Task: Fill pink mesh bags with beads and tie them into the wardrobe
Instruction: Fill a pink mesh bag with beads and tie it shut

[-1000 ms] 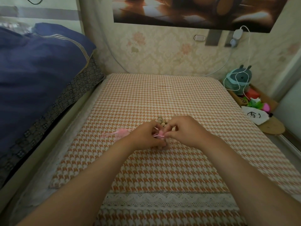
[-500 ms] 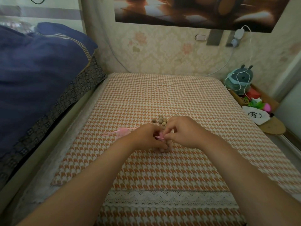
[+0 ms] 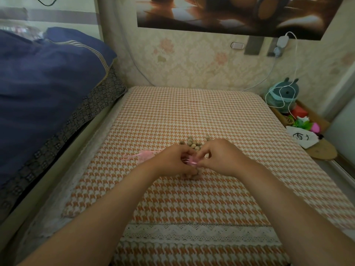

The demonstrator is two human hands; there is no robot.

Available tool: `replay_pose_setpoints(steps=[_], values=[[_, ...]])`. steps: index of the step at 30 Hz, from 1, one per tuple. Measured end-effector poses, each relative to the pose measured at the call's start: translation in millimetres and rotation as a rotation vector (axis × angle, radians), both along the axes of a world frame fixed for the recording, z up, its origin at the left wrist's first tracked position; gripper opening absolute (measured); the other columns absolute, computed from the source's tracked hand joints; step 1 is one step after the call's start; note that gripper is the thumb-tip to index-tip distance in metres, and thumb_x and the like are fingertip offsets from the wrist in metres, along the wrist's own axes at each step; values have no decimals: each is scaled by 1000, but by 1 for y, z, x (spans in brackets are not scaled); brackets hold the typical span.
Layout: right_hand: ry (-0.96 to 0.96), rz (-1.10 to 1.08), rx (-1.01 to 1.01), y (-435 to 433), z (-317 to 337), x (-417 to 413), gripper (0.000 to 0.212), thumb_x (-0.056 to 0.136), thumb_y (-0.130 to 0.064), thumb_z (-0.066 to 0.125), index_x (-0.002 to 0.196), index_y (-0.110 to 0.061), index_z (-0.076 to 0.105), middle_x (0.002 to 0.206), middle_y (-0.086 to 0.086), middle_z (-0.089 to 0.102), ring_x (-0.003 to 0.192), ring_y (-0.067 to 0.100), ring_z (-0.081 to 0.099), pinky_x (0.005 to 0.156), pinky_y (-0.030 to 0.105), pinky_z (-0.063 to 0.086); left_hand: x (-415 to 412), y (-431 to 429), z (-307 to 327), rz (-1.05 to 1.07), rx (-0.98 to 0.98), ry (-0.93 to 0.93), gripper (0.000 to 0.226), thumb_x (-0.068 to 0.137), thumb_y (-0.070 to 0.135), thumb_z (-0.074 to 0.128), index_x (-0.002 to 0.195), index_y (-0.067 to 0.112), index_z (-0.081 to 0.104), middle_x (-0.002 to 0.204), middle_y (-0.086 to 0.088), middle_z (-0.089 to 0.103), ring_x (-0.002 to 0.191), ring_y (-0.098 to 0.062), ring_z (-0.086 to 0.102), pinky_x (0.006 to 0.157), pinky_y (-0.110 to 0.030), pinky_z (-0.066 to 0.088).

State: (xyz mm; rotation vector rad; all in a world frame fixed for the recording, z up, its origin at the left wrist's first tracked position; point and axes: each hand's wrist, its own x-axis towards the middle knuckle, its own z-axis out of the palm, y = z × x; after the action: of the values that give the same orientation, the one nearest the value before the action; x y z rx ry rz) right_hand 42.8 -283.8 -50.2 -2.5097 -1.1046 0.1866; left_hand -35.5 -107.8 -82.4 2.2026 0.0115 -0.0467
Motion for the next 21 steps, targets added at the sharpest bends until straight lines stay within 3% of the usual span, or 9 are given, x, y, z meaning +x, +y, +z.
replay_pose_setpoints(steps=[4,10,15,21], values=[[15,84,19,4,2,-5,7,87,-39,78,93,-39,82,92,-14,73,84,6,62,81,35,54,-5,1,15,77,-52,30,7,86,29,72,90,30,77,86,9,74,83,-6,66,78,-27,51],[-111,21,-32,4,3,-6,17,84,-55,74,91,-41,80,89,-21,67,78,0,56,73,27,47,-11,6,18,128,87,-39,15,82,34,78,94,26,81,82,8,77,82,-11,71,77,-35,59],[30,61,-25,9,-3,-8,7,88,-36,76,92,-38,82,98,-19,68,92,6,60,89,39,53,-12,4,20,137,119,-44,10,80,25,80,90,24,82,81,8,77,79,-9,71,77,-36,59],[-87,-29,16,8,0,-9,21,81,-60,73,93,-44,81,98,-18,74,90,3,63,89,35,54,-13,6,22,202,80,-93,5,79,28,81,80,22,82,70,4,75,68,-16,68,66,-38,57]])
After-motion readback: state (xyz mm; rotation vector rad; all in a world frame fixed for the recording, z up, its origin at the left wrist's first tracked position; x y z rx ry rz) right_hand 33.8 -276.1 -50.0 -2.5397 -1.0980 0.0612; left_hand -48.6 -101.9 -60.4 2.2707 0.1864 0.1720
